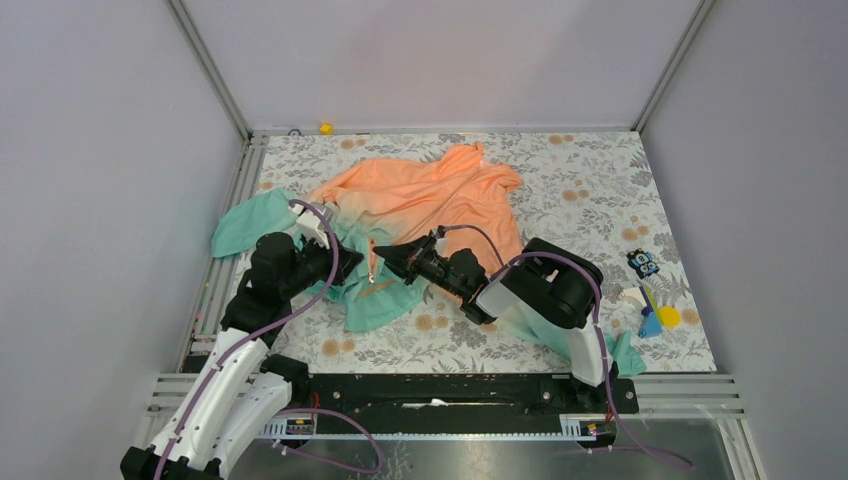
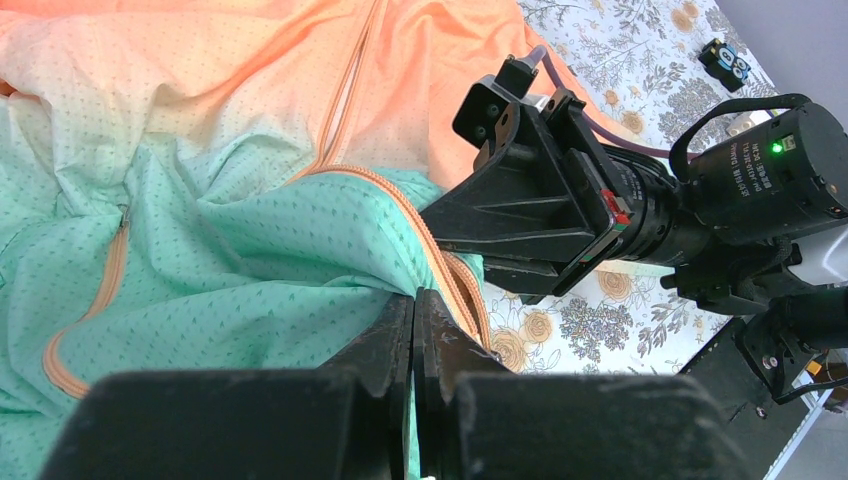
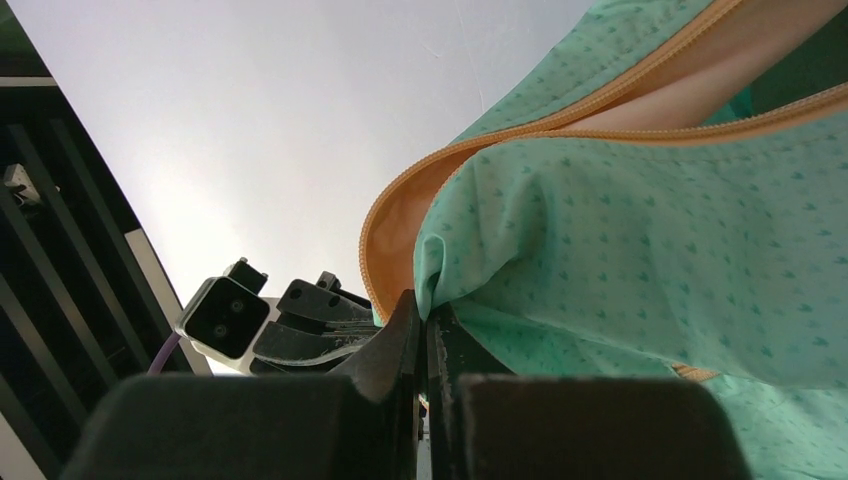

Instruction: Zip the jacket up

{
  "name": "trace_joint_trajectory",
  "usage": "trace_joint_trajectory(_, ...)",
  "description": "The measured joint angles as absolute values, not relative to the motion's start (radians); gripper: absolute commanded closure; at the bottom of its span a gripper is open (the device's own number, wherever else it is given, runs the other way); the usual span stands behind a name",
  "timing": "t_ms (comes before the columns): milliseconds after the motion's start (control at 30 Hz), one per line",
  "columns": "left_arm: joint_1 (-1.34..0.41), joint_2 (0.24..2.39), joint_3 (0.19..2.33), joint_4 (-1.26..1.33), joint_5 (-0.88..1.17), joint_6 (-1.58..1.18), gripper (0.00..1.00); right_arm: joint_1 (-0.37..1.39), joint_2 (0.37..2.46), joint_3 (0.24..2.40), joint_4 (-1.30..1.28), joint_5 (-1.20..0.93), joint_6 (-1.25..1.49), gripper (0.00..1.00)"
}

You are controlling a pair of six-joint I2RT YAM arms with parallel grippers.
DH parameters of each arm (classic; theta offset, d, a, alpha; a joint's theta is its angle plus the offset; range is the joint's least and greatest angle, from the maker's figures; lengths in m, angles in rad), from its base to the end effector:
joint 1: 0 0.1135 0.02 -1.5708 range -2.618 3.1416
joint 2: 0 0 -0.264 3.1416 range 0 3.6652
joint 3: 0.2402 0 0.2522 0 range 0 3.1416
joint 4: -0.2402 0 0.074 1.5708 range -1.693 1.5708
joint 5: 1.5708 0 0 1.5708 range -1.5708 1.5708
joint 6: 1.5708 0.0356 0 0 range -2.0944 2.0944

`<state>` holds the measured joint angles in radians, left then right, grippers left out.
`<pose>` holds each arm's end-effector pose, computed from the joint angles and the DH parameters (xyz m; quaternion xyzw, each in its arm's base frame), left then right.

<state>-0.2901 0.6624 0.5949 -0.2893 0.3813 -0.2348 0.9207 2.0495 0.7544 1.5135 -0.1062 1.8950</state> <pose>0.1501 -0.0586 0.2818 0.1304 0.8032 -0.2956 0.5005 0.2227 0.2991 0.1522 0.2560 0.5716 0.7739 0.0936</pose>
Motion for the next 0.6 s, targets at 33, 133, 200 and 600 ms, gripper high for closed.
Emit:
trace_joint_trajectory(33,-0.29,0.662,0.595,-0.289,0.381,-0.235,1.0,0.921,2.049,0.754,1.513,-0.107,1.897,1.0)
trace_joint_trajectory(133,-0.29,0.662,0.595,-0.289,0.382,-0.235,1.0,0.92,2.049,0.754,1.513,-0.115,1.907,1.0)
trace_joint_trajectory(200,-0.292,0.662,0.595,-0.29,0.382,-0.235,1.0,0.92,2.049,0.754,1.513,-0.117,1.916,1.0)
trace_joint_trajectory(600,-0.3,0.651,0.595,-0.288,0.382,-0.234,1.0,0.92,2.049,0.748,1.513,-0.107,2.037,1.0)
